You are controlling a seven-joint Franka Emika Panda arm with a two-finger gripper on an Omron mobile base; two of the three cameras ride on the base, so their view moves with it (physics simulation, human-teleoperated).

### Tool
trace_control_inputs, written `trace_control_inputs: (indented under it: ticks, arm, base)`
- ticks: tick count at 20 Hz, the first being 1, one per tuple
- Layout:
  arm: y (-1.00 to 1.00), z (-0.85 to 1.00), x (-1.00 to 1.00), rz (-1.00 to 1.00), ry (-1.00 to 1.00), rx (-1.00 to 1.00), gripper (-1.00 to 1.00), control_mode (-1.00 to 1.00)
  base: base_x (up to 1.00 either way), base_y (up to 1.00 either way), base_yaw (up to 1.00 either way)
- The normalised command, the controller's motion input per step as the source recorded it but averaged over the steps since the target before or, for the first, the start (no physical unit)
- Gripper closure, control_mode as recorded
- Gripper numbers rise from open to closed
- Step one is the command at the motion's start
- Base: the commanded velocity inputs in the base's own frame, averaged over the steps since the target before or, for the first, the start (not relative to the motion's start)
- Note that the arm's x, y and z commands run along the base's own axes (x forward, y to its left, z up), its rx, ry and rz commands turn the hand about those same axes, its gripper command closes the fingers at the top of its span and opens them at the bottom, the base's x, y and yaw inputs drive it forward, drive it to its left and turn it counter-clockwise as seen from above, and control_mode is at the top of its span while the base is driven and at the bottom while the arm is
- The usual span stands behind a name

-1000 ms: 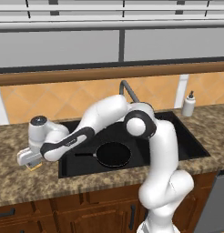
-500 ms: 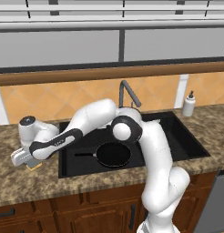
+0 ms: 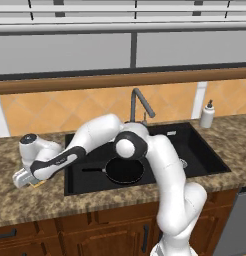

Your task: Pick the pan and sponge and place them into the sink. Then turn on the water.

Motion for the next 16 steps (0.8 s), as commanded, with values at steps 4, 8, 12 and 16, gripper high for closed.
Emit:
trace_control_inputs:
  ticks: [4, 8, 12, 16]
  arm:
    - [0.00, -0.47, 0.19, 0.09, 0.00, 0.00, -1.00, -1.00]
    - [0.00, -0.68, 0.11, 0.09, 0.03, 0.00, -1.00, -1.00]
    - [0.00, -0.74, 0.00, 0.06, 0.07, 0.00, 1.00, -1.00]
    - [-0.24, -0.69, -0.01, 0.01, 0.04, 0.00, 1.00, -1.00]
  base:
    - [0.00, 0.00, 0.00]
    - [0.00, 0.00, 0.00]
    - [0.00, 0.00, 0.00]
    - [0.00, 0.00, 0.00]
